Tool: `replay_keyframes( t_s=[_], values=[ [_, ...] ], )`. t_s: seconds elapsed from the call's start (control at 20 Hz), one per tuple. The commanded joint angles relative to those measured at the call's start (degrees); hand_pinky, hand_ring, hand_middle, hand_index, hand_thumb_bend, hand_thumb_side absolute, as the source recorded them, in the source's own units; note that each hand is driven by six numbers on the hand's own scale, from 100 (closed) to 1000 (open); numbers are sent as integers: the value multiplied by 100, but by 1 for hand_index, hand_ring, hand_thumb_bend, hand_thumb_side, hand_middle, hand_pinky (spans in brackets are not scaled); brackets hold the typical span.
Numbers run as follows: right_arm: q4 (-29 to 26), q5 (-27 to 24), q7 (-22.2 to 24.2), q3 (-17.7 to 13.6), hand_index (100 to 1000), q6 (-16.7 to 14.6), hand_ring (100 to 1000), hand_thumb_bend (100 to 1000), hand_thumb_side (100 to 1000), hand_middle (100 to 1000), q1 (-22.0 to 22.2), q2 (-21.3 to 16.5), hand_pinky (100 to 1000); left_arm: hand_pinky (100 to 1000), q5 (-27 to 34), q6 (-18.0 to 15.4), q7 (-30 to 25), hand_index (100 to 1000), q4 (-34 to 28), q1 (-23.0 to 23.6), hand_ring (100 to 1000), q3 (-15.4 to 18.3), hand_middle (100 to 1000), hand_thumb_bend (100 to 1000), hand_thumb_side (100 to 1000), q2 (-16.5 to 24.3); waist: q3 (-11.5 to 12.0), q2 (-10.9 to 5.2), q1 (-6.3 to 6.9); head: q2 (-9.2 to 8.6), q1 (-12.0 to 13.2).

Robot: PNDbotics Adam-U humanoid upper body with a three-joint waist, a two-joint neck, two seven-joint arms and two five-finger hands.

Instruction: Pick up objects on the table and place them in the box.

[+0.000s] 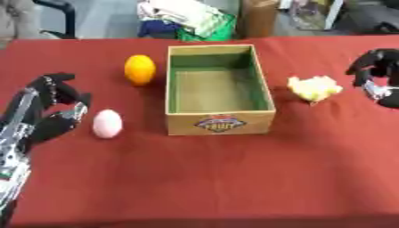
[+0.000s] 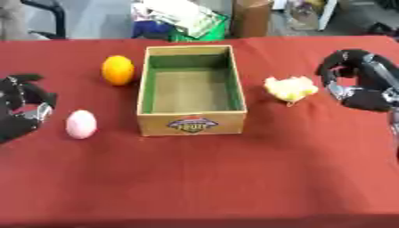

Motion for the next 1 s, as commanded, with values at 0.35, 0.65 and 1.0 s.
replay_keyframes(
  t_s=[0.35,0.65,1.0],
  values=[
    [-44,45,61,-7,629,-3,660,100,239,582,-85,-72,503,742,-790,296,-273,799,402,-482,699,-334,598,350,236,601,-60,-91,13,26,39],
    [-41,50,75,8,629,-4,660,100,240,582,-89,-57,503,744,-1204,309,-437,801,1110,-856,702,-698,609,349,244,616,-99,-93,13,26,66],
    [-37,61,96,26,628,-8,660,100,241,582,-91,-40,503,737,-1745,262,-714,803,1797,-1201,696,-1057,622,356,259,480,-135,-92,9,26,108]
  ],
)
